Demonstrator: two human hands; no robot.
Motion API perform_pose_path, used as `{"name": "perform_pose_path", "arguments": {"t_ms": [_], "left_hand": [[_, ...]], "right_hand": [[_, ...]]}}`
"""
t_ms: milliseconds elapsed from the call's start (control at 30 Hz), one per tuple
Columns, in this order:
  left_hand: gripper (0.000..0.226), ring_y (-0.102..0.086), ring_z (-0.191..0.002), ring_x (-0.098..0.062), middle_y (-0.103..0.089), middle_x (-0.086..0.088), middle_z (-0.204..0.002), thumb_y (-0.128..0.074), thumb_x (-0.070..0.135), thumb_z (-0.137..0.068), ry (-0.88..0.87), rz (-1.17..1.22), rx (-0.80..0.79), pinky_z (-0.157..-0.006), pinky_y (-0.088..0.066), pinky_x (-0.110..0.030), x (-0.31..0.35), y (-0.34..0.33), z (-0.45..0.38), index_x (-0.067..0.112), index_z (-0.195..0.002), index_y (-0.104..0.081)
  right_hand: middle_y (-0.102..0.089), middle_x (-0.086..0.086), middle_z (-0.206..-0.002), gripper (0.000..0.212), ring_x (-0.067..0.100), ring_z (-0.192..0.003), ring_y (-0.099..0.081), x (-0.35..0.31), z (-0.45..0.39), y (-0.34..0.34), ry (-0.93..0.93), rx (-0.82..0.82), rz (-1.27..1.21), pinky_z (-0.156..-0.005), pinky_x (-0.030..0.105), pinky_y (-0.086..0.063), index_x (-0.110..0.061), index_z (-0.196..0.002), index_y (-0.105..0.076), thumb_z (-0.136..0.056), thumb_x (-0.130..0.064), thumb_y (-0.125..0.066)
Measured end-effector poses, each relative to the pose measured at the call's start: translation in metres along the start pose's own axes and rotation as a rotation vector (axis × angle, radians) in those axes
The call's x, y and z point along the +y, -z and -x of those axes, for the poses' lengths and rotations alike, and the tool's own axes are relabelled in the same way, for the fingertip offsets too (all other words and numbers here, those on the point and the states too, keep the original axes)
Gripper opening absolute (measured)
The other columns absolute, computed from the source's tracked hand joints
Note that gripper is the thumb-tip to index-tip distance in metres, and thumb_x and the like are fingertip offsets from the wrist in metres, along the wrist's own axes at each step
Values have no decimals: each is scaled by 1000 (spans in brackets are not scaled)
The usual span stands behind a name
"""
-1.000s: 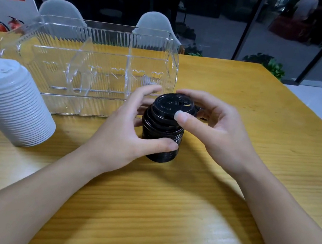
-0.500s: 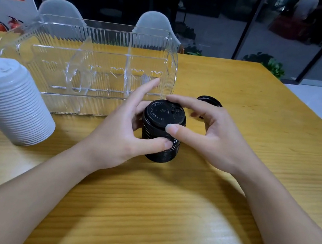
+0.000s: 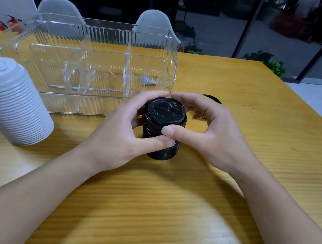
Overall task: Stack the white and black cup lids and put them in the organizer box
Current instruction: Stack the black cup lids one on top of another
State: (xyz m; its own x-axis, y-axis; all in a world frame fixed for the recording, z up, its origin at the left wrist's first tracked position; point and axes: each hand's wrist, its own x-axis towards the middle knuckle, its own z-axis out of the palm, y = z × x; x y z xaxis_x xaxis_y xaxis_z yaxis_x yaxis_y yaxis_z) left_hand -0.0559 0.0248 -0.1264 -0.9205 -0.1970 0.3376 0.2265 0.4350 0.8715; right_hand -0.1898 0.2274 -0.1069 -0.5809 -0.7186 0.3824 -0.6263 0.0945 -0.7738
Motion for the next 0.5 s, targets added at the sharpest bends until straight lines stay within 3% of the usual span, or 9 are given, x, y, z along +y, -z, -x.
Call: {"name": "perform_pose_path", "arguments": {"t_ms": [67,200,300,367,500], "left_hand": [[90,-67,-145,-18,-73,10,-150,-102,35,-82,-4,-10,4,-123,-54,-46,0,1,-1,30,-160,-57],[89,-63,-149,-17,-70,13,-153,-100,34,-83,-17,-30,14,-125,-52,-48,-3,3,-1,32,-161,-57],[81,-62,-150,-16,-69,13,-154,-95,37,-87,-28,-11,15,-127,-50,-47,0,2,1,32,-160,-59],[71,-64,-148,-15,-71,13,-152,-90,37,-92,-33,6,19,-126,-50,-46,2,1,0,33,-157,-61],[67,-66,-145,-14,-73,14,-149,-88,38,-94,-31,8,28,-125,-51,-46,2,1,0,33,-155,-62]], "right_hand": [[-76,-21,-133,64,12,-123,-69,1,0,3,-18,3,-22,-103,27,-50,-31,-144,-70,-87,-50,-92],[-80,-14,-126,37,10,-115,-74,10,-4,11,-78,135,-57,-102,30,-56,-26,-136,-76,-102,-40,-81],[-81,-15,-117,28,4,-107,-74,22,-6,13,-132,238,138,-96,20,-55,-25,-129,-79,-103,-36,-81],[-79,-16,-119,29,3,-109,-71,30,-7,14,-176,271,298,-98,20,-54,-26,-129,-80,-103,-36,-80],[-74,-7,-137,36,22,-130,-63,44,-10,15,-257,273,514,-116,45,-46,-25,-140,-75,-105,-34,-76]]}}
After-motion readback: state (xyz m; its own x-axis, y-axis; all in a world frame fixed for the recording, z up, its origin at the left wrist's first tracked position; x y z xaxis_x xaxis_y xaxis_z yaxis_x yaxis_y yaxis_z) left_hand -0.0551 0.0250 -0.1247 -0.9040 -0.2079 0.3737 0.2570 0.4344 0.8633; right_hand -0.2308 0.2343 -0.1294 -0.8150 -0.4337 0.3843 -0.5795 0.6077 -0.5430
